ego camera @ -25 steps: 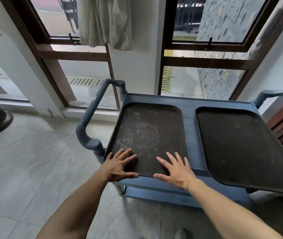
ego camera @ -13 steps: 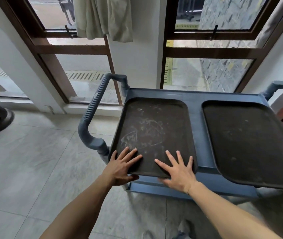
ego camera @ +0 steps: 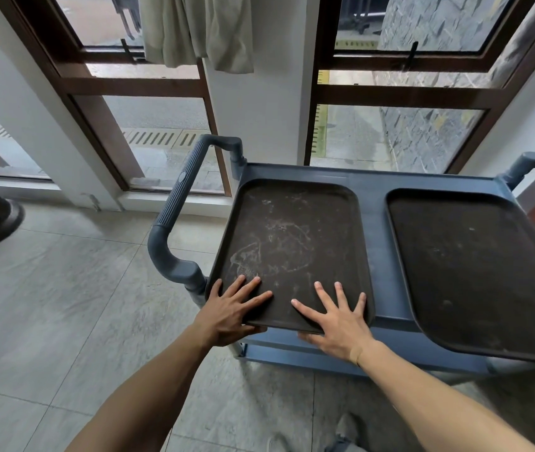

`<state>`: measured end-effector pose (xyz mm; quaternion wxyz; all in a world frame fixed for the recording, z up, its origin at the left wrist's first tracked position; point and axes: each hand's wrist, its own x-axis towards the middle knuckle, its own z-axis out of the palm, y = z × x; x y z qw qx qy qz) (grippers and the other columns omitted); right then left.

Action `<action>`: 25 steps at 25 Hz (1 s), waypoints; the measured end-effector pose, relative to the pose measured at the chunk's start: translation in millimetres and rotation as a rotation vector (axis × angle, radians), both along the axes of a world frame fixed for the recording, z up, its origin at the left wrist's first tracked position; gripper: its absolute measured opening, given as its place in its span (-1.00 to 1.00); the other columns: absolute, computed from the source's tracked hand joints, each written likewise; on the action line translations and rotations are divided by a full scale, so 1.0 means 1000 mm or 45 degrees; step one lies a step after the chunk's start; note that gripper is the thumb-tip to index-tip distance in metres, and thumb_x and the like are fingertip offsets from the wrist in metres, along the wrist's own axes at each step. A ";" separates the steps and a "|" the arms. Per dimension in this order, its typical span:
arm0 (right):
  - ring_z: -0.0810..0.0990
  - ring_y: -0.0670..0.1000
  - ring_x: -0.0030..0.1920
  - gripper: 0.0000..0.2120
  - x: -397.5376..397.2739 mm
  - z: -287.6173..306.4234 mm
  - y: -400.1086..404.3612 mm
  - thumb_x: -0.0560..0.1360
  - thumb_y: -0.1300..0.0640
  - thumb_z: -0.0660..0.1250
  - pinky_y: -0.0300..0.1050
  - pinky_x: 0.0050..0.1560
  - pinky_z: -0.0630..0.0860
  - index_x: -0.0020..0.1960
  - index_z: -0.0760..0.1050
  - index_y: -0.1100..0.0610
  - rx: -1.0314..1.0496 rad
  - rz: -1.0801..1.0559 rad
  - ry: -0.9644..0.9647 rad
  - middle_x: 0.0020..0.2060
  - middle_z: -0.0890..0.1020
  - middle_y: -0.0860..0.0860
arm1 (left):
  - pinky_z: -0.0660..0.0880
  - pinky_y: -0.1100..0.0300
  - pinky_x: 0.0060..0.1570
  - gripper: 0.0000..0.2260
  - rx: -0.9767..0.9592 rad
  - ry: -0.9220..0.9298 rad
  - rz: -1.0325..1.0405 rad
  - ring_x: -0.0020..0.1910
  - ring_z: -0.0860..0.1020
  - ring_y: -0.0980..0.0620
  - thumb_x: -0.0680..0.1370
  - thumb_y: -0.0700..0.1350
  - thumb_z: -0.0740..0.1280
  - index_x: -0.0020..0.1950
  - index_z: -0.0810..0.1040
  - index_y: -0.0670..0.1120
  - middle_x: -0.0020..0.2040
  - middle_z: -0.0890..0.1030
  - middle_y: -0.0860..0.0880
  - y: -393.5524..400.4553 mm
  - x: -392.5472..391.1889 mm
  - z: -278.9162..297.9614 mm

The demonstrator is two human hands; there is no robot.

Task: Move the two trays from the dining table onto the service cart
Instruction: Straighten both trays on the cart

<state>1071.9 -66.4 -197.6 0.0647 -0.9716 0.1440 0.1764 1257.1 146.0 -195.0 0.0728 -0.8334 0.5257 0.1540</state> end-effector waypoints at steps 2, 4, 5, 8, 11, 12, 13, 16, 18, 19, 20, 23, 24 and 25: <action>-0.30 0.34 0.52 -0.38 0.006 0.001 -0.004 0.39 -0.57 -0.18 0.65 0.24 -0.27 0.33 -0.44 -0.55 -0.008 0.000 0.002 0.59 -0.25 0.02 | -0.20 -0.31 0.48 -0.32 0.003 -0.008 -0.003 0.60 -0.24 -0.06 0.47 0.50 -0.09 0.50 -0.32 0.40 0.62 -0.24 0.10 -0.004 0.006 0.001; -0.29 0.33 0.52 -0.38 0.012 0.003 -0.009 0.39 -0.57 -0.19 0.64 0.24 -0.26 0.32 -0.44 -0.55 -0.013 0.004 0.006 0.59 -0.24 0.02 | -0.21 -0.30 0.47 -0.33 0.000 -0.002 0.000 0.60 -0.24 -0.05 0.49 0.48 -0.05 0.50 -0.32 0.41 0.62 -0.24 0.11 -0.009 0.013 0.001; -0.29 0.33 0.53 -0.38 0.016 0.005 -0.013 0.38 -0.57 -0.19 0.64 0.24 -0.25 0.33 -0.43 -0.56 -0.009 -0.001 0.009 0.59 -0.24 0.02 | -0.20 -0.30 0.47 -0.33 -0.008 -0.003 0.001 0.60 -0.23 -0.05 0.49 0.48 -0.04 0.50 -0.31 0.41 0.62 -0.24 0.11 -0.013 0.017 0.001; -0.29 0.32 0.53 -0.37 0.029 0.008 -0.022 0.38 -0.57 -0.19 0.64 0.25 -0.24 0.36 -0.38 -0.55 -0.001 -0.008 0.021 0.59 -0.23 0.01 | -0.19 -0.30 0.48 -0.33 -0.010 0.002 -0.004 0.60 -0.22 -0.04 0.51 0.47 -0.01 0.50 -0.30 0.41 0.62 -0.23 0.12 -0.023 0.032 0.003; -0.30 0.32 0.53 -0.36 0.039 0.009 -0.030 0.38 -0.57 -0.18 0.64 0.26 -0.24 0.37 -0.37 -0.54 -0.001 -0.013 0.032 0.59 -0.24 0.01 | -0.19 -0.30 0.48 -0.33 -0.001 0.003 -0.002 0.60 -0.22 -0.04 0.52 0.46 0.02 0.49 -0.31 0.42 0.62 -0.24 0.12 -0.032 0.043 0.002; -0.30 0.32 0.53 -0.35 0.042 0.009 -0.033 0.38 -0.58 -0.18 0.64 0.26 -0.24 0.37 -0.37 -0.54 0.002 -0.015 0.037 0.59 -0.25 0.01 | -0.19 -0.30 0.49 -0.33 0.003 0.003 -0.003 0.60 -0.23 -0.04 0.52 0.44 0.03 0.49 -0.31 0.42 0.62 -0.24 0.12 -0.035 0.046 0.001; -0.30 0.32 0.53 -0.35 0.045 0.009 -0.036 0.37 -0.58 -0.18 0.64 0.27 -0.24 0.37 -0.37 -0.54 0.005 -0.017 0.042 0.59 -0.25 0.01 | -0.19 -0.30 0.49 -0.32 0.002 0.007 -0.002 0.60 -0.23 -0.03 0.53 0.43 0.05 0.49 -0.31 0.42 0.62 -0.24 0.12 -0.038 0.049 0.000; -0.31 0.31 0.53 -0.35 0.054 0.008 -0.042 0.36 -0.58 -0.18 0.63 0.27 -0.25 0.38 -0.36 -0.54 0.008 -0.025 0.051 0.59 -0.25 0.00 | -0.20 -0.29 0.49 -0.32 -0.007 0.016 0.001 0.60 -0.23 -0.02 0.53 0.43 0.06 0.50 -0.30 0.42 0.63 -0.22 0.13 -0.045 0.058 -0.002; -0.32 0.31 0.52 -0.34 0.059 0.007 -0.046 0.37 -0.58 -0.17 0.63 0.28 -0.25 0.38 -0.36 -0.54 0.008 -0.031 0.055 0.59 -0.26 -0.01 | -0.20 -0.28 0.49 -0.32 -0.006 0.021 -0.003 0.60 -0.23 -0.03 0.51 0.46 0.02 0.49 -0.30 0.43 0.63 -0.22 0.12 -0.049 0.063 -0.002; -0.33 0.31 0.52 -0.34 0.061 0.006 -0.047 0.37 -0.58 -0.17 0.63 0.28 -0.25 0.38 -0.36 -0.54 0.009 -0.032 0.058 0.58 -0.27 -0.01 | -0.20 -0.28 0.49 -0.32 -0.006 0.022 -0.003 0.60 -0.23 -0.03 0.49 0.48 0.00 0.49 -0.30 0.43 0.63 -0.22 0.12 -0.050 0.065 -0.003; -0.33 0.31 0.52 -0.34 0.062 0.004 -0.048 0.37 -0.58 -0.17 0.63 0.28 -0.26 0.38 -0.36 -0.53 0.011 -0.031 0.062 0.58 -0.27 -0.01 | -0.20 -0.28 0.49 -0.31 -0.004 0.027 -0.003 0.60 -0.23 -0.03 0.48 0.49 -0.01 0.49 -0.30 0.43 0.63 -0.22 0.12 -0.051 0.066 -0.003; -0.34 0.31 0.52 -0.34 0.062 -0.001 -0.049 0.38 -0.57 -0.14 0.63 0.28 -0.26 0.39 -0.35 -0.53 0.007 -0.036 0.070 0.58 -0.29 -0.01 | -0.21 -0.28 0.49 -0.30 0.010 0.044 -0.003 0.60 -0.24 -0.03 0.46 0.51 -0.01 0.49 -0.30 0.43 0.63 -0.23 0.12 -0.053 0.068 -0.008; -0.35 0.31 0.52 -0.34 0.062 -0.003 -0.050 0.39 -0.57 -0.13 0.63 0.28 -0.26 0.39 -0.36 -0.53 0.009 -0.036 0.074 0.58 -0.29 0.00 | -0.21 -0.28 0.49 -0.29 0.016 0.044 -0.006 0.60 -0.25 -0.03 0.46 0.51 -0.01 0.49 -0.30 0.43 0.63 -0.23 0.12 -0.053 0.069 -0.010; -0.35 0.31 0.51 -0.34 0.063 -0.004 -0.049 0.39 -0.57 -0.13 0.63 0.28 -0.26 0.38 -0.36 -0.53 0.015 -0.037 0.075 0.58 -0.30 0.00 | -0.21 -0.28 0.49 -0.29 0.020 0.042 -0.007 0.60 -0.25 -0.04 0.46 0.51 -0.01 0.50 -0.29 0.42 0.63 -0.23 0.11 -0.053 0.069 -0.011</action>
